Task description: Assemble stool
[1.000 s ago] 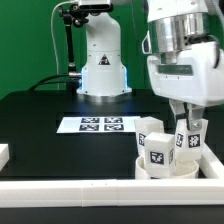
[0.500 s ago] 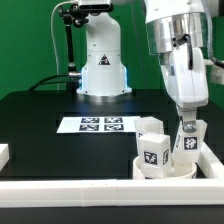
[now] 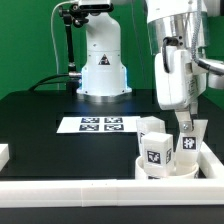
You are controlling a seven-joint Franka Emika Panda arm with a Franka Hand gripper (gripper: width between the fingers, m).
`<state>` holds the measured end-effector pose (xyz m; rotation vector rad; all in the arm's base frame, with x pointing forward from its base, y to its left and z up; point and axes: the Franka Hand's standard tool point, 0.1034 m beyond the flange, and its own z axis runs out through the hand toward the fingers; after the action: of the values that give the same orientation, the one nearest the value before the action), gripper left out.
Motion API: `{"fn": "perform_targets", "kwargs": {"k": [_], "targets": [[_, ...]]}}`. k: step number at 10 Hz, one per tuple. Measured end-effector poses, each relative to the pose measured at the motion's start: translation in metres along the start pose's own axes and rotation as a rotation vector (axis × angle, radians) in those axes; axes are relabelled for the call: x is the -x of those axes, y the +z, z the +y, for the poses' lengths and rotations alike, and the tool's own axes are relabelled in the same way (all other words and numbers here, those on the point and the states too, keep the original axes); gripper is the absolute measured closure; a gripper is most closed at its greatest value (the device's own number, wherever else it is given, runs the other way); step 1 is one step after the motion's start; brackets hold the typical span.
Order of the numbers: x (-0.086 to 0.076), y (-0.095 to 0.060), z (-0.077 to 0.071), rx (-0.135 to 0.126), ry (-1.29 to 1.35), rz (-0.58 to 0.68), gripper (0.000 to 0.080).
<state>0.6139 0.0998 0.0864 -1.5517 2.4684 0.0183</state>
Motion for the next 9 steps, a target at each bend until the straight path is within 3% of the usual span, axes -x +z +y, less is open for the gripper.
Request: {"fn": "perform_targets", "kwargs": {"k": [1, 2, 3, 4, 5, 9], "targets": [[0.0, 0.0, 0.001, 0.008, -0.02, 0.004, 0.0459], [0.002, -0.002, 0.001, 0.04, -0.055, 0.01, 0.0459], [0.004, -0.005, 0.0, 0.053, -0.075, 0.011, 0.0254], [0.007, -0.008, -0.001, 0.079, -0.124, 0.02, 0.0254], [0.011, -0.013, -0.004, 0.096, -0.176, 0.027, 0.0168], [0.012, -0.015, -0.007, 0.094, -0.229, 0.027, 0.0151]]}}
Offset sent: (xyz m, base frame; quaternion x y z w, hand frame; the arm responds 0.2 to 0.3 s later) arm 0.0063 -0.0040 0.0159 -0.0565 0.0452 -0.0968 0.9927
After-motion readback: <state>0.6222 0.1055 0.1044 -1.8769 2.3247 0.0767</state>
